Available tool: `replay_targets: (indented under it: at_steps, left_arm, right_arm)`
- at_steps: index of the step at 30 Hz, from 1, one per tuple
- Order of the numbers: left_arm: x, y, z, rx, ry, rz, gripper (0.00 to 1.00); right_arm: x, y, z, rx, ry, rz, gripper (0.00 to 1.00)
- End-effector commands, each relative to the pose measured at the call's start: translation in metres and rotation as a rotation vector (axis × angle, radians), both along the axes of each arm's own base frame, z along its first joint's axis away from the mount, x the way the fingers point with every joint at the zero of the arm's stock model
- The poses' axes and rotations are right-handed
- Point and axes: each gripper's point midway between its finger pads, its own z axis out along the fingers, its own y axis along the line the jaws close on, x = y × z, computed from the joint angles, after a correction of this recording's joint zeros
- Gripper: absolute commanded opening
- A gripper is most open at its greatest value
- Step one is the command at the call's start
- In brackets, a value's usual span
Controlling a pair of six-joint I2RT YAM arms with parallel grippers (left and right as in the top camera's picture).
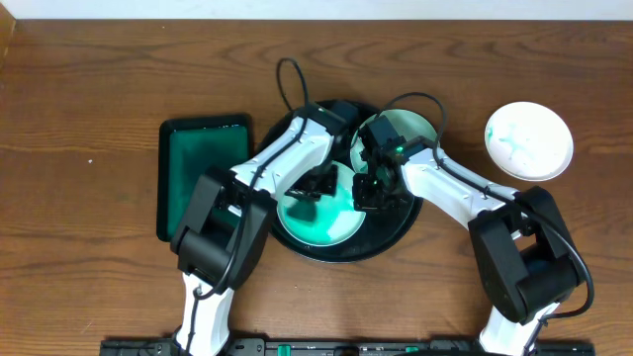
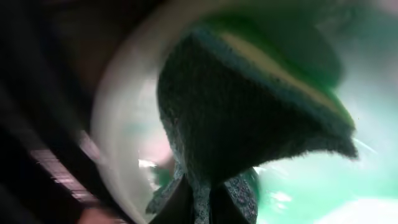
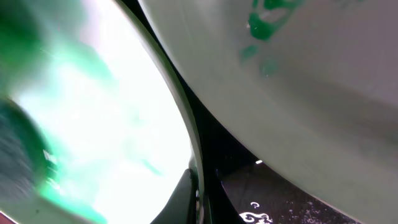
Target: Clean dirty plates on tray and stack at the side
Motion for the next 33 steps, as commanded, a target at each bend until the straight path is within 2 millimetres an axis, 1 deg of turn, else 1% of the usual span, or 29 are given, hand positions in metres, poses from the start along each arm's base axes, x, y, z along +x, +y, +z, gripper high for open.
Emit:
replay_targets:
  at_steps: [1, 4, 7, 13, 15, 17, 19, 21, 25, 29, 33]
  left_arm:
    - [0.026, 0.047, 0.006, 0.232, -0.144, 0.077, 0.07]
    - [0.029, 0.047, 0.013, 0.243, -0.155, 0.075, 0.07]
    - [0.029, 0.041, 0.028, 0.231, -0.159, 0.065, 0.07]
    - [0.028, 0.013, 0.075, 0.122, -0.208, 0.019, 0.07]
    - [0.029, 0.009, 0.091, 0.093, -0.245, 0.020, 0.07]
    - [0.030, 0.010, 0.104, 0.072, -0.279, 0.028, 0.07]
    - [0.032, 0.017, 0.114, 0.060, -0.301, 0.051, 0.07]
    - [0.034, 0.029, 0.119, 0.062, -0.305, 0.086, 0.07]
    - [0.032, 0.068, 0.118, 0.098, -0.257, 0.225, 0.07]
    - [0.031, 0.099, 0.113, 0.070, -0.201, 0.343, 0.07]
    - [0.030, 0.124, 0.108, 0.063, -0.170, 0.427, 0.07]
  right_arm:
    - [-0.016, -0.006, -0.021, -0.074, 0.039, 0.051, 0.01]
    - [-0.016, -0.006, -0.021, -0.074, 0.039, 0.051, 0.01]
    - [-0.016, -0.006, -0.021, -0.074, 0.038, 0.051, 0.01]
    - [-0.016, -0.006, -0.021, -0.074, 0.037, 0.051, 0.01]
    - [-0.016, -0.006, -0.021, -0.074, 0.038, 0.051, 0.01]
    - [-0.016, -0.006, -0.021, -0.073, 0.037, 0.055, 0.01]
    - [-0.016, -0.003, -0.020, -0.058, 0.026, 0.094, 0.01]
    - [-0.014, 0.001, -0.017, -0.033, 0.008, 0.142, 0.01]
    - [-0.004, 0.007, -0.003, -0.012, -0.044, 0.205, 0.01]
    - [0.013, 0.011, 0.021, -0.011, -0.126, 0.217, 0.01]
    - [0.030, 0.014, 0.053, -0.009, -0.228, 0.243, 0.01]
